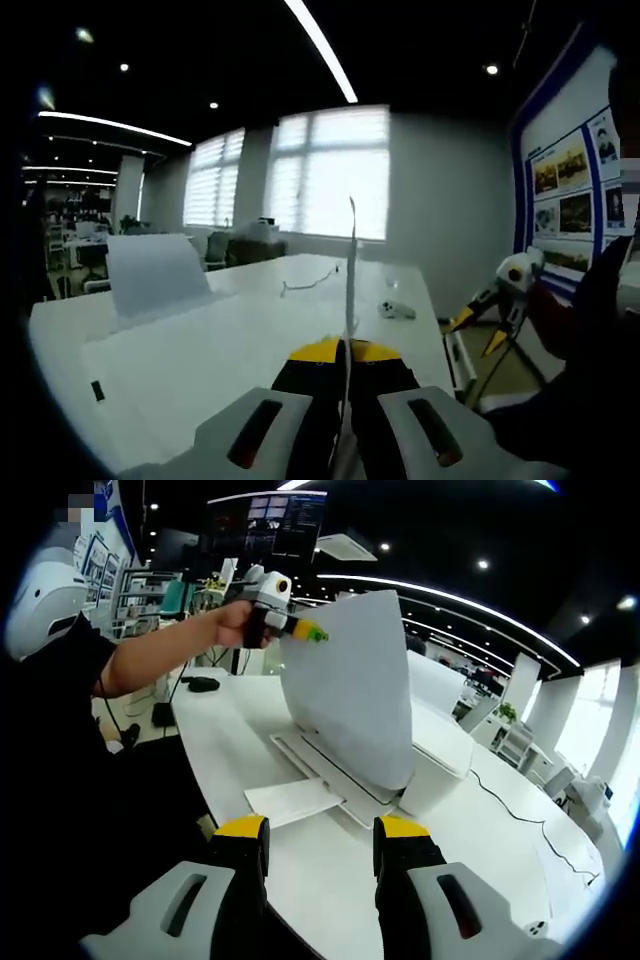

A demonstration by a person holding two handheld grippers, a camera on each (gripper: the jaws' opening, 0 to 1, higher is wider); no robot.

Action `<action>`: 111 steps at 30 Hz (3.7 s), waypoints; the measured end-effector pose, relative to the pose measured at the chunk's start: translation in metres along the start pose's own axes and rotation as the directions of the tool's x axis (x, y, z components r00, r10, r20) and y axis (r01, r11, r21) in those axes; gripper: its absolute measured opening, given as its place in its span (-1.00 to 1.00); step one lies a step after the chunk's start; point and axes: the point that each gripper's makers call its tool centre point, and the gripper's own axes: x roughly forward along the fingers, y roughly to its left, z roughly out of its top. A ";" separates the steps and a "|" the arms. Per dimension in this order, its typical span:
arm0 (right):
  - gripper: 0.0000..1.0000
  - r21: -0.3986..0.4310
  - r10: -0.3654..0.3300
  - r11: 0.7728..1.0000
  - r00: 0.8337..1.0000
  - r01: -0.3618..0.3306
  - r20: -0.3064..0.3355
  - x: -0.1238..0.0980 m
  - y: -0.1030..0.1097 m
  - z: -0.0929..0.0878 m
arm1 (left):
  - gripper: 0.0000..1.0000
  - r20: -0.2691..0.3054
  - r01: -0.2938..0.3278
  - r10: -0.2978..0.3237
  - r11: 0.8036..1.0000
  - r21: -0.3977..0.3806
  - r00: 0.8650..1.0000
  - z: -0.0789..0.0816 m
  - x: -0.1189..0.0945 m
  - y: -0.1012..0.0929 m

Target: Remove the paper from the printer output slot and place it on top of the printer

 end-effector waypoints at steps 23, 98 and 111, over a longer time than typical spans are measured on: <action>-0.26 -0.008 0.014 1.000 1.000 -0.014 0.005 0.006 0.004 0.007 | -0.90 0.154 -0.047 0.072 0.985 -0.165 0.985 0.006 -0.016 0.030; -0.26 0.029 -0.004 1.000 1.000 0.004 -0.008 -0.003 0.004 0.002 | -0.90 0.308 -0.180 0.282 0.930 -0.322 0.908 0.024 -0.028 0.079; -0.26 0.034 -0.002 0.999 1.000 0.002 -0.006 -0.002 0.002 -0.001 | -0.90 0.315 -0.222 0.329 0.917 -0.332 0.890 0.025 -0.025 0.091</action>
